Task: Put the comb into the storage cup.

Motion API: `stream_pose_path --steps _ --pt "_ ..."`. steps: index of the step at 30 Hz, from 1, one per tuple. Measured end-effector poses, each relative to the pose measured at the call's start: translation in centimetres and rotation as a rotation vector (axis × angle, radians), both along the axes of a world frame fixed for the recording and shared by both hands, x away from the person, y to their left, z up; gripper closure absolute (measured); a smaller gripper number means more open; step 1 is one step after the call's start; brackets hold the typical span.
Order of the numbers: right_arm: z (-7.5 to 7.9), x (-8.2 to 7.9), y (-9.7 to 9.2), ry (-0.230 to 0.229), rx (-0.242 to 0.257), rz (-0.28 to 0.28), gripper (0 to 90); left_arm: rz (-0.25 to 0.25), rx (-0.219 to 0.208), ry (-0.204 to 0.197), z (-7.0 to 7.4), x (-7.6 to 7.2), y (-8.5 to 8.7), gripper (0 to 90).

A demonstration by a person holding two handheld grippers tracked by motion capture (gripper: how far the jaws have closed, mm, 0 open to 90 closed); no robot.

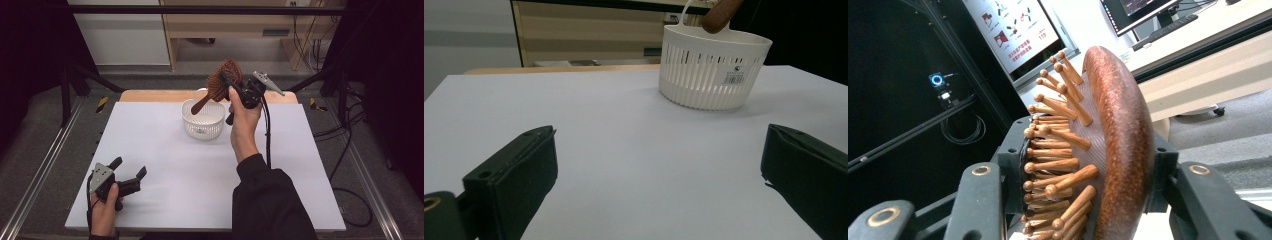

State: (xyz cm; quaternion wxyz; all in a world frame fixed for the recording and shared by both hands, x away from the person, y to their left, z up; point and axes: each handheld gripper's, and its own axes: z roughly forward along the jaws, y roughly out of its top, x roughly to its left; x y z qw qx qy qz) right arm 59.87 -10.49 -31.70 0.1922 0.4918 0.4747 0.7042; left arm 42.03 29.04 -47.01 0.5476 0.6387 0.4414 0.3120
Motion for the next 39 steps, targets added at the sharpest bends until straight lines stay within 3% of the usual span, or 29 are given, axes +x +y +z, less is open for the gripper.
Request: stream_pose_path --steps 17,31,39 --pt "-2.4 0.6 0.0 0.037 -0.007 -0.018 50.5 -0.003 0.001 0.001 0.0 0.0 -0.1 1.9" --pt "-4.4 1.1 0.2 0.06 0.016 -0.033 50.5 -0.006 0.002 0.002 -0.1 0.0 -0.1 2.1" --pt "-4.9 1.4 0.5 0.064 0.017 -0.033 50.5 -0.005 0.002 0.003 -0.1 0.0 0.0 2.1"
